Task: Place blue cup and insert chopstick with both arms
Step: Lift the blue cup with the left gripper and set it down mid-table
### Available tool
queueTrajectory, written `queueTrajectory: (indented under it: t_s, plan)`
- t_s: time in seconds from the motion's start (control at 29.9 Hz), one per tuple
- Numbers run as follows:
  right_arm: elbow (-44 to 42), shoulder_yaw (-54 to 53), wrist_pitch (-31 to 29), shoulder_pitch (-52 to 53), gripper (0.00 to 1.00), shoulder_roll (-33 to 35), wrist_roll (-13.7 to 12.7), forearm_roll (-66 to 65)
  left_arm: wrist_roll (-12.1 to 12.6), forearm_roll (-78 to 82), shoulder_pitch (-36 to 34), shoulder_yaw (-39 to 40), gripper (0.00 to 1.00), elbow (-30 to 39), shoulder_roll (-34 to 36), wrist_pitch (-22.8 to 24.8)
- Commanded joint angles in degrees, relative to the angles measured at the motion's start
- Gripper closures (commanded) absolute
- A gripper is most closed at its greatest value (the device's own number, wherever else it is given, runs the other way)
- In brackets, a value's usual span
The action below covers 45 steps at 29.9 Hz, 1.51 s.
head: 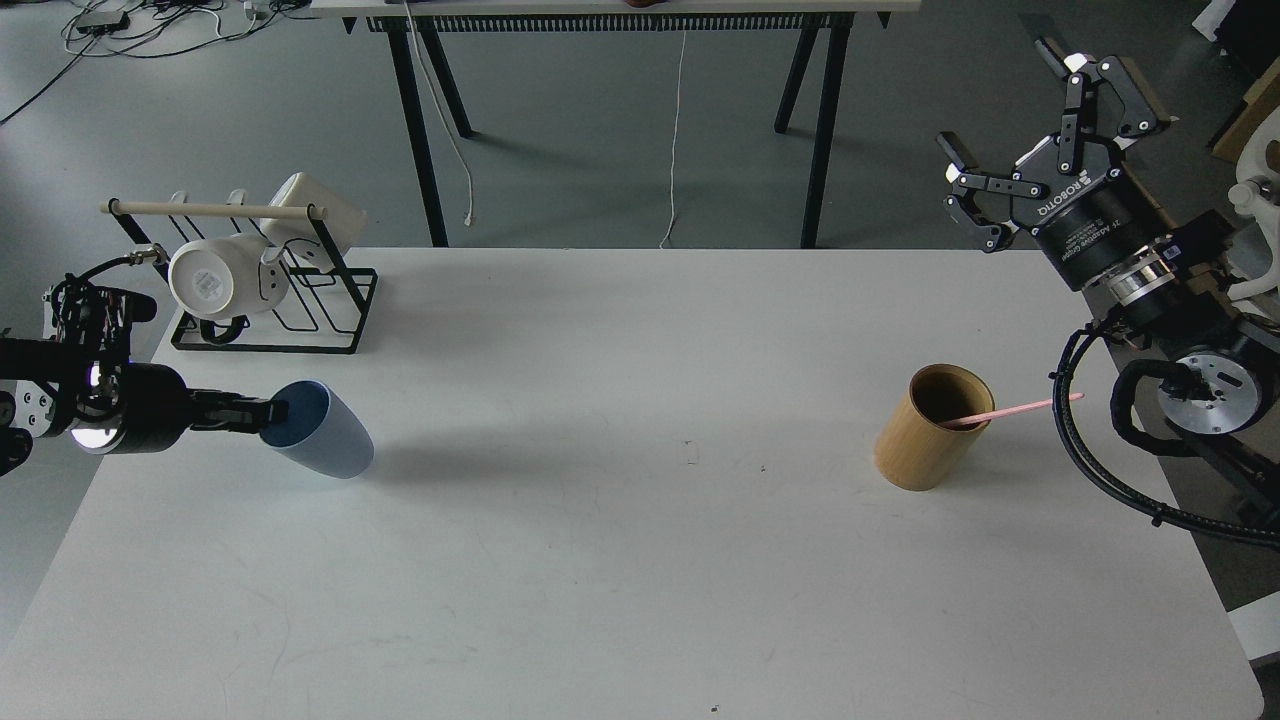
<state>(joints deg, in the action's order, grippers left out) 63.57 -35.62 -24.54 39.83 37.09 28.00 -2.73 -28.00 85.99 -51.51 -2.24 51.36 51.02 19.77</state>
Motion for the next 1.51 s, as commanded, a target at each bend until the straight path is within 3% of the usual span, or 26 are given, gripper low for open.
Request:
queueTrajectory:
  t_s: [0.0,0.2,0.37,0.6,0.7,0.87,1.04,1.3,1.47]
  plan:
    - [0.0,-0.1,0.0,0.0,0.01,0.0,0.0,0.0,0.0,-3.1,-0.6,0.7,1.0,5.2,2.8,-2.0]
    - [-2.0,-3.2,0.0,0.0,0.01,0.8,0.0,0.1,0.0,-7.1,-5.6,7.7,1.0,23.0,9.3,-1.8]
    - [-6.8,-8.0,-0.2,0.0,0.01,3.2,0.0,0.4,0.0,-8.6,-15.9,4.4,1.0,24.3,6.9,1.6]
    - [-9.0,-8.7,-0.9,-3.5,0.01,9.7,0.0,2.6,0.0,-7.9,-32.6,-16.8,1.0,8.9,-14.7,1.0]
    - [-8.6,-8.7,-1.5,-5.4,0.01,10.9,0.0,3.9,0.0,-6.8,-33.2,-22.8,1.0,0.2,-25.7,0.1]
    - [-8.6,-8.7,-1.6,-6.9,0.01,11.6,0.0,4.0,0.0,-4.5,-32.3,-32.4,0.99,-10.9,-37.4,-1.7]
    - [-8.6,-8.7,-1.6,-7.0,0.01,11.4,0.0,3.9,0.0,-4.4,-30.4,-36.3,0.99,-12.1,-40.3,-2.6]
    - [-8.7,-8.3,-1.3,-7.0,0.01,10.5,0.0,3.9,0.0,-4.3,-30.0,-35.9,0.99,-7.9,-41.4,-2.7]
    - [-8.7,-8.6,-1.1,-7.0,0.01,10.3,0.0,3.9,0.0,-4.3,-30.0,-36.4,0.99,-10.6,-45.9,-2.8]
